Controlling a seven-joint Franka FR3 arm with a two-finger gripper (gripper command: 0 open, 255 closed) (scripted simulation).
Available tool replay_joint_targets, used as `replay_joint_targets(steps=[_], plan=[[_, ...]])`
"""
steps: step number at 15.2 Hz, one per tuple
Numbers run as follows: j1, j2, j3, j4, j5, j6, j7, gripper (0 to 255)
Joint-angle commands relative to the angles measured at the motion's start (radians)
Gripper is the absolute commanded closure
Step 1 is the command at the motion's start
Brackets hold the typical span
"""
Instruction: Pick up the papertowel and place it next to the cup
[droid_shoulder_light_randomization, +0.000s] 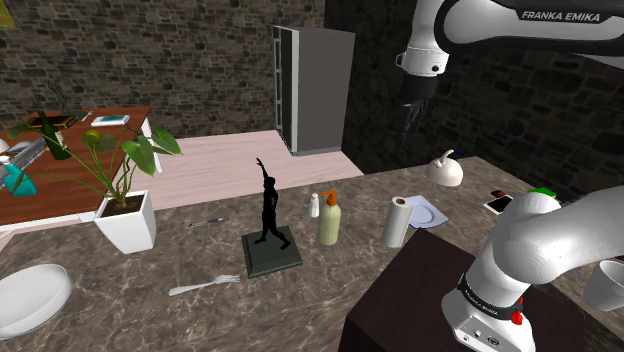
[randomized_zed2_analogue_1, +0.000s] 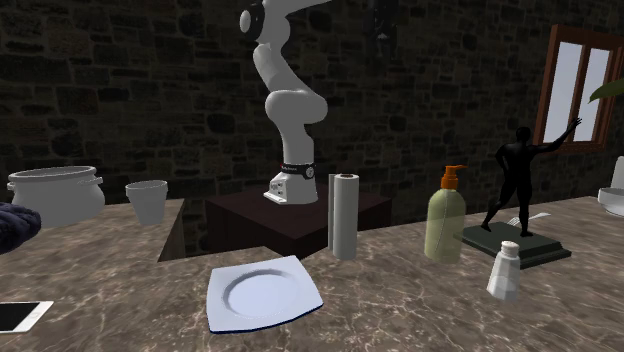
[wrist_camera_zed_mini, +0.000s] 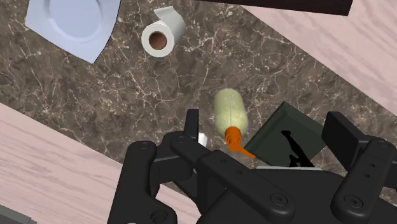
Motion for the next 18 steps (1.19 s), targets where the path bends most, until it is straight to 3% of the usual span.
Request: replay_joint_targets(steps=[1, 10, 18], plan=[[0.000, 0.000, 0.000, 0.000, 0.000, 0.000, 0.000, 0], [-0.038, -0.035, -0.100, -0.286, -0.086, 0.242, -0.119, 0], [-0.095, 0.048, -0.212, -0.469, -0.188, 0.503, -0.225, 0]])
